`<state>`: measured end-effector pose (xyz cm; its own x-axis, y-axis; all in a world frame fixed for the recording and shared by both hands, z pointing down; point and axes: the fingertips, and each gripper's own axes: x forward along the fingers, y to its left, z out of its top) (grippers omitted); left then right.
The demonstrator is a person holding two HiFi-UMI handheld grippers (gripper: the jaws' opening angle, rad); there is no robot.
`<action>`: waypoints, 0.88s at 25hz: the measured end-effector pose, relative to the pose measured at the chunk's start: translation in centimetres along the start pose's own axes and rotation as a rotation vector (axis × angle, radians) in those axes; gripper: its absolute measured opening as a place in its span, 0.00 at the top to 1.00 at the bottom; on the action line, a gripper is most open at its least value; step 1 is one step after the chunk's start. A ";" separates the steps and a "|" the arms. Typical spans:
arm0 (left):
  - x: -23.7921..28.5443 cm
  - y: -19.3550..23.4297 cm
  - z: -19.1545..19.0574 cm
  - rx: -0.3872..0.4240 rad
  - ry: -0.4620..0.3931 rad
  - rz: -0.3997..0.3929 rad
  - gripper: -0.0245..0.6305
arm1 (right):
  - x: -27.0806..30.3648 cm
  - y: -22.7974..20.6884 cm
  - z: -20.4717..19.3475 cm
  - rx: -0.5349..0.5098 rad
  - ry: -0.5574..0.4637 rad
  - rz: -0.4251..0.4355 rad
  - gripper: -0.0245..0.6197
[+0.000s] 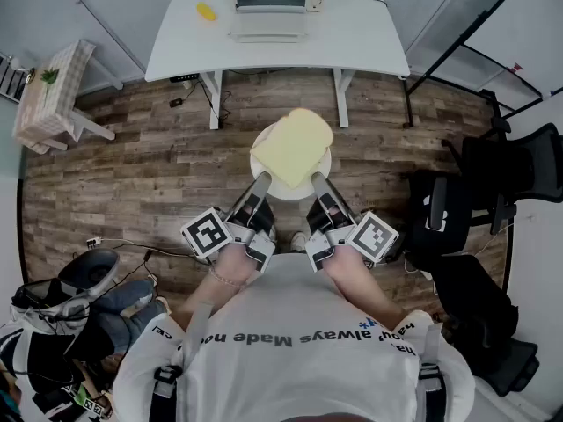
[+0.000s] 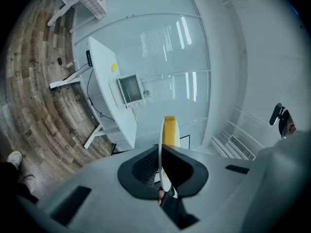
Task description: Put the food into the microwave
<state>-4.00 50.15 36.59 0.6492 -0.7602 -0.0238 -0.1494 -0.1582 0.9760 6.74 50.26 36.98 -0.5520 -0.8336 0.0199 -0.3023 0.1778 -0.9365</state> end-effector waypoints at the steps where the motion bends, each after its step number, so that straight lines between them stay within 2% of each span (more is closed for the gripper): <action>1: -0.1 0.1 -0.1 0.000 0.000 0.001 0.93 | -0.1 0.0 -0.1 -0.001 0.002 -0.002 0.92; 12: -1.4 0.9 0.8 0.009 0.012 0.005 0.93 | 0.4 -0.1 -1.8 0.033 -0.012 -0.001 0.92; 22: -3.1 2.2 4.4 0.014 0.024 0.009 0.93 | 3.6 0.5 -4.4 0.015 -0.011 -0.015 0.92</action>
<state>-9.60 49.34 37.86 0.6653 -0.7465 -0.0098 -0.1654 -0.1602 0.9731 1.18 49.61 38.11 -0.5386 -0.8420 0.0301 -0.2985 0.1573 -0.9414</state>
